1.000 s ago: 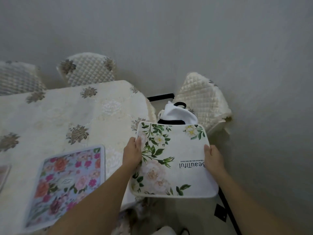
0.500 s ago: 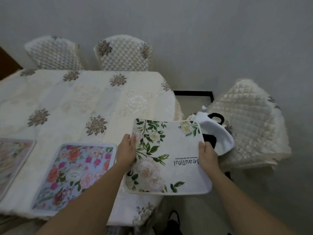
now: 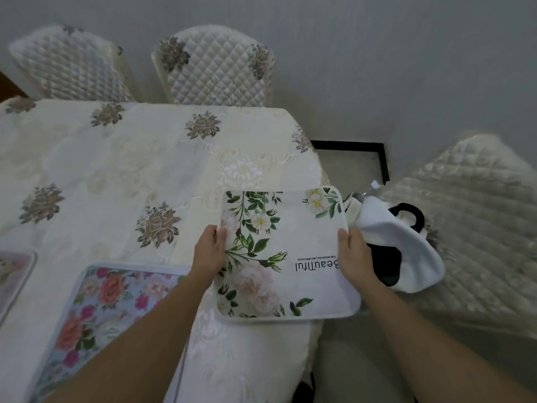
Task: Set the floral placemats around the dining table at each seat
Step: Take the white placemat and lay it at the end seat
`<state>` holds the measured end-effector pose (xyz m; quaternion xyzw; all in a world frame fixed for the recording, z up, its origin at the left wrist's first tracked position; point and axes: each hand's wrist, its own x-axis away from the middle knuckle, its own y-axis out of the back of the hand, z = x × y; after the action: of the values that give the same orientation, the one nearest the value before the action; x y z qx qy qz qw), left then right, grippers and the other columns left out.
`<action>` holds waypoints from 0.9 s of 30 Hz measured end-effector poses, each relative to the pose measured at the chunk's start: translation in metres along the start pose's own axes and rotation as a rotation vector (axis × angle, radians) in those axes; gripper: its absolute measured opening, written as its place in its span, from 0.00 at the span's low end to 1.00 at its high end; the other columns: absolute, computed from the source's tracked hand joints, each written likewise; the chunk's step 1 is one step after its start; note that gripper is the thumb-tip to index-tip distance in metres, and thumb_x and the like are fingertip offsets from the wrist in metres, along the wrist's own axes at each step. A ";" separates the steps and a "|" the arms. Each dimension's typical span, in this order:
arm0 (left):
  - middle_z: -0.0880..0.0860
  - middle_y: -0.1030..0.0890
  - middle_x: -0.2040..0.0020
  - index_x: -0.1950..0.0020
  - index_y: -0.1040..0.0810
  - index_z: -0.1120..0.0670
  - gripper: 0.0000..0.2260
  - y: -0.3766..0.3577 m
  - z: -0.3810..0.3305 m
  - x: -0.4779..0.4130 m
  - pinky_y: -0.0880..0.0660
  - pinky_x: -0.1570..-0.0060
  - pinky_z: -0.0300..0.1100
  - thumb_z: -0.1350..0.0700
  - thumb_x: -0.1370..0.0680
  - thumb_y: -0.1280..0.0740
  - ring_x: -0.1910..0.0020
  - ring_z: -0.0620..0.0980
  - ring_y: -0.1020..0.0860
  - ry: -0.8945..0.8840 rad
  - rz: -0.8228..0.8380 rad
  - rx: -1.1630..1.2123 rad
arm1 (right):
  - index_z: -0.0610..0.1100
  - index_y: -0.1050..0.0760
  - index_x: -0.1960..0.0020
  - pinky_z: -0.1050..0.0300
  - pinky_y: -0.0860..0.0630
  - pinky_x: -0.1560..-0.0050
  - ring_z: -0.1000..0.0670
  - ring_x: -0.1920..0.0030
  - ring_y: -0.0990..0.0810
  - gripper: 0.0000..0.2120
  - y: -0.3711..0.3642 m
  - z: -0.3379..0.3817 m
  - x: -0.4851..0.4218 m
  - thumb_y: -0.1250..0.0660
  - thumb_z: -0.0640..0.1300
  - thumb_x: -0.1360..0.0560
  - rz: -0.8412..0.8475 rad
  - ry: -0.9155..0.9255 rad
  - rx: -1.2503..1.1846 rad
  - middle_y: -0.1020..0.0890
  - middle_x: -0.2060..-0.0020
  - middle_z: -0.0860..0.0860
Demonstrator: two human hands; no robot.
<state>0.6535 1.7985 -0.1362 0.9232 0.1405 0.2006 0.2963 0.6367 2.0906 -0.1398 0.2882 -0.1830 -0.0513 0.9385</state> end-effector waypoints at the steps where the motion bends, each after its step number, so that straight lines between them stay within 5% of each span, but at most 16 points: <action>1: 0.57 0.25 0.58 0.52 0.28 0.61 0.15 0.000 0.000 -0.010 0.31 0.59 0.48 0.50 0.16 0.43 0.58 0.54 0.27 0.007 0.004 0.000 | 0.38 0.30 0.48 0.50 0.30 0.55 0.43 0.55 0.25 0.15 -0.005 0.002 -0.007 0.47 0.50 0.17 -0.004 0.001 -0.001 0.22 0.55 0.44; 10: 0.56 0.23 0.57 0.50 0.26 0.60 0.13 -0.002 0.011 -0.060 0.33 0.60 0.46 0.51 0.17 0.42 0.58 0.54 0.26 0.037 -0.002 -0.032 | 0.35 0.29 0.53 0.51 0.34 0.59 0.42 0.58 0.26 0.16 -0.036 0.005 -0.041 0.45 0.47 0.17 -0.024 -0.089 0.067 0.24 0.59 0.42; 17: 0.57 0.21 0.57 0.51 0.25 0.59 0.12 -0.002 0.017 -0.068 0.31 0.58 0.46 0.50 0.17 0.40 0.57 0.55 0.25 0.070 -0.025 -0.026 | 0.43 0.36 0.66 0.53 0.38 0.67 0.43 0.63 0.28 0.17 -0.039 0.009 -0.048 0.44 0.46 0.19 -0.013 -0.104 0.159 0.28 0.68 0.47; 27: 0.53 0.22 0.56 0.48 0.23 0.59 0.12 0.004 0.014 -0.070 0.33 0.55 0.43 0.51 0.18 0.39 0.56 0.53 0.25 0.051 -0.012 -0.070 | 0.45 0.38 0.67 0.54 0.41 0.70 0.46 0.66 0.31 0.19 -0.036 0.013 -0.050 0.43 0.47 0.18 -0.003 -0.090 0.246 0.31 0.70 0.49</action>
<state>0.5994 1.7617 -0.1641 0.9061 0.1464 0.2268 0.3258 0.5855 2.0640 -0.1663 0.3988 -0.2296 -0.0428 0.8868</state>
